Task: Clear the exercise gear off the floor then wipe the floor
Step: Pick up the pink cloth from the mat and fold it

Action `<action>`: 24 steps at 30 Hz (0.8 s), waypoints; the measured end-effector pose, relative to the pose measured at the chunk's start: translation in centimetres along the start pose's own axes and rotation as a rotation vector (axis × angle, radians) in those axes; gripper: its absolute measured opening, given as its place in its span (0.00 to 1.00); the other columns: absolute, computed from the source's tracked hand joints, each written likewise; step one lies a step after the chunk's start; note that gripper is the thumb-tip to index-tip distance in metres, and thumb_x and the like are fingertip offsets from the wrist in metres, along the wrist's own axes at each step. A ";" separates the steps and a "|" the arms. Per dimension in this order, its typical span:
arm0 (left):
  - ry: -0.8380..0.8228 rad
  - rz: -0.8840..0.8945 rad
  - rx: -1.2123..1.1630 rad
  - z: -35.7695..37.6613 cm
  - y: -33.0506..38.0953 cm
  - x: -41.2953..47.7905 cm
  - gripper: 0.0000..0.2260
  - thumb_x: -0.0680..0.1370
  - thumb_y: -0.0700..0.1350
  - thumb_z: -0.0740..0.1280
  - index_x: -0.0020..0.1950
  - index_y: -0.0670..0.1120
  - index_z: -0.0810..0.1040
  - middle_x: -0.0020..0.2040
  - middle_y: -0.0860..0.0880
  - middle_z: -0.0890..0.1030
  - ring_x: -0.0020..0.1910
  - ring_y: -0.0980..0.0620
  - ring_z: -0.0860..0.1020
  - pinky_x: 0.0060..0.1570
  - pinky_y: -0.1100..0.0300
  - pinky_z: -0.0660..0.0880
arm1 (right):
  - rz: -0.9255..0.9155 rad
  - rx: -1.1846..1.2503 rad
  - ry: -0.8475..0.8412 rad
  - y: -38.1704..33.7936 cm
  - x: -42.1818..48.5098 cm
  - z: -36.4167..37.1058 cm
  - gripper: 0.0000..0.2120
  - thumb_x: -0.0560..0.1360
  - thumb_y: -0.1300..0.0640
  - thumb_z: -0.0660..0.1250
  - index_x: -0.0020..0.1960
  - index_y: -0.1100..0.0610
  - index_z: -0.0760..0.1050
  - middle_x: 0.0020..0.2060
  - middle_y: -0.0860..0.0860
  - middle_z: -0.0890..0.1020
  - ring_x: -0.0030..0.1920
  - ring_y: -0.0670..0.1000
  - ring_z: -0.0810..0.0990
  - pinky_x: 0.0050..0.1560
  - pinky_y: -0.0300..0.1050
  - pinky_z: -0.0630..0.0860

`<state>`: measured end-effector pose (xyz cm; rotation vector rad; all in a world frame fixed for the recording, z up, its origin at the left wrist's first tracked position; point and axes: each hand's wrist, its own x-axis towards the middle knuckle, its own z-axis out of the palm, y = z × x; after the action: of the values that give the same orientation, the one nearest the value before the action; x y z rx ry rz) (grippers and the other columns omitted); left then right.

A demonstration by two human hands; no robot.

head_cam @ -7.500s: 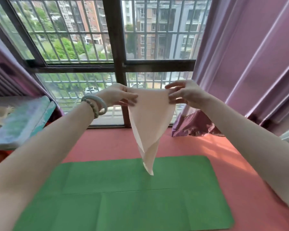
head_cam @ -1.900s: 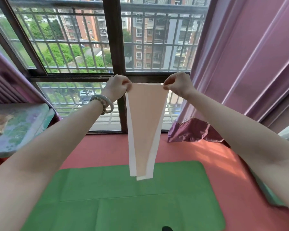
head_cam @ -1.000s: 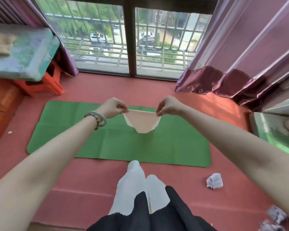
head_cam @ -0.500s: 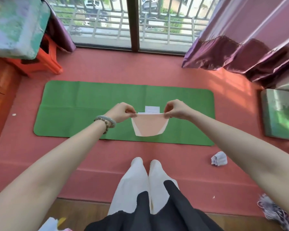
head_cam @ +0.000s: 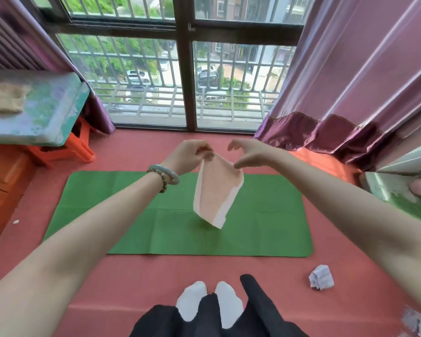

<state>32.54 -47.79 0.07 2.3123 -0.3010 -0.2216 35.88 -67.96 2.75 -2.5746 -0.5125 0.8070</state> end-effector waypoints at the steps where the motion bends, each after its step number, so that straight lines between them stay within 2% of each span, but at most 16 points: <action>1: 0.025 0.031 -0.002 -0.6 0.8 0.3 0.07 0.78 0.39 0.64 0.52 0.42 0.80 0.45 0.50 0.82 0.45 0.53 0.80 0.51 0.61 0.75 | -0.036 0.033 -0.029 -1.1 -0.1 -0.6 0.28 0.69 0.59 0.69 0.67 0.55 0.67 0.63 0.52 0.72 0.63 0.51 0.71 0.68 0.48 0.67; 3: 0.086 0.096 0.000 -1.6 2.3 0.9 0.07 0.77 0.37 0.64 0.52 0.41 0.81 0.43 0.50 0.81 0.43 0.53 0.80 0.48 0.61 0.76 | -0.117 0.147 -0.077 -3.3 -0.3 -1.7 0.25 0.69 0.56 0.69 0.65 0.53 0.69 0.61 0.51 0.75 0.60 0.50 0.74 0.66 0.48 0.69; 6: 0.171 0.166 0.028 -3.5 4.0 1.4 0.07 0.76 0.37 0.65 0.51 0.41 0.80 0.43 0.45 0.83 0.38 0.53 0.79 0.41 0.66 0.76 | -0.174 0.314 -0.065 -5.6 -0.9 -3.5 0.15 0.71 0.56 0.72 0.57 0.56 0.74 0.48 0.51 0.80 0.45 0.48 0.78 0.50 0.39 0.75; 8: 0.209 0.177 -0.002 -4.8 4.6 1.5 0.06 0.76 0.38 0.65 0.52 0.44 0.76 0.39 0.43 0.83 0.34 0.51 0.79 0.36 0.63 0.76 | -0.165 0.305 0.066 -6.0 -1.1 -4.7 0.14 0.70 0.59 0.72 0.54 0.61 0.77 0.45 0.59 0.82 0.40 0.51 0.78 0.44 0.45 0.78; 10: 0.255 0.161 -0.044 -5.8 5.0 1.5 0.07 0.76 0.39 0.66 0.51 0.46 0.70 0.34 0.42 0.82 0.32 0.49 0.79 0.33 0.58 0.76 | -0.152 0.320 0.185 -6.0 -1.2 -5.5 0.07 0.70 0.66 0.69 0.48 0.63 0.80 0.42 0.64 0.82 0.38 0.54 0.79 0.48 0.54 0.80; 11: 0.282 0.150 -0.055 -6.1 5.0 1.5 0.08 0.76 0.40 0.67 0.51 0.46 0.69 0.33 0.43 0.81 0.31 0.49 0.78 0.32 0.58 0.75 | -0.144 0.354 0.206 -6.1 -1.2 -5.9 0.06 0.70 0.67 0.67 0.46 0.64 0.80 0.41 0.65 0.81 0.38 0.54 0.79 0.50 0.56 0.79; 13: 0.323 0.142 -0.064 -6.7 5.2 1.4 0.08 0.76 0.41 0.68 0.50 0.45 0.69 0.32 0.46 0.81 0.30 0.55 0.77 0.32 0.61 0.74 | -0.126 0.387 0.172 -6.5 -1.2 -6.4 0.07 0.71 0.66 0.67 0.49 0.63 0.79 0.46 0.65 0.82 0.43 0.55 0.80 0.53 0.57 0.78; 15: 0.323 0.149 -0.080 -7.1 5.5 1.2 0.08 0.75 0.42 0.69 0.49 0.44 0.71 0.33 0.48 0.81 0.32 0.55 0.80 0.33 0.61 0.76 | -0.132 0.335 0.121 -7.4 -1.5 -6.6 0.12 0.71 0.59 0.71 0.53 0.61 0.78 0.50 0.61 0.82 0.47 0.54 0.80 0.53 0.53 0.78; 16: 0.313 0.159 -0.083 -7.3 5.7 1.1 0.08 0.75 0.42 0.69 0.48 0.44 0.71 0.34 0.47 0.82 0.34 0.53 0.81 0.35 0.59 0.78 | -0.133 0.295 0.123 -7.7 -1.5 -6.6 0.14 0.69 0.56 0.73 0.53 0.61 0.78 0.48 0.58 0.82 0.46 0.52 0.80 0.50 0.49 0.79; 19: 0.309 0.189 -0.050 -7.4 6.1 0.9 0.08 0.75 0.42 0.70 0.46 0.46 0.70 0.34 0.46 0.82 0.35 0.51 0.82 0.37 0.60 0.78 | -0.153 0.227 0.257 -8.5 -1.4 -6.4 0.13 0.66 0.56 0.74 0.44 0.66 0.79 0.36 0.56 0.79 0.37 0.49 0.75 0.39 0.44 0.72; 21: 0.321 0.211 -0.031 -7.5 6.4 0.7 0.08 0.75 0.42 0.70 0.45 0.47 0.70 0.34 0.46 0.82 0.34 0.50 0.81 0.37 0.61 0.76 | -0.141 0.201 0.271 -8.8 -1.2 -6.6 0.10 0.66 0.61 0.71 0.38 0.69 0.77 0.32 0.57 0.73 0.34 0.50 0.71 0.37 0.45 0.67; 24: 0.335 0.222 -0.022 -7.7 6.3 0.4 0.08 0.75 0.43 0.70 0.45 0.47 0.70 0.35 0.46 0.83 0.34 0.50 0.81 0.37 0.61 0.76 | -0.115 0.151 0.264 -9.2 -1.6 -7.2 0.08 0.68 0.62 0.66 0.31 0.62 0.74 0.28 0.53 0.70 0.31 0.48 0.67 0.33 0.43 0.63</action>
<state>33.96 -46.84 9.91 2.2255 -0.3772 0.2694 36.90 -62.68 13.22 -2.4374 -0.4919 0.4396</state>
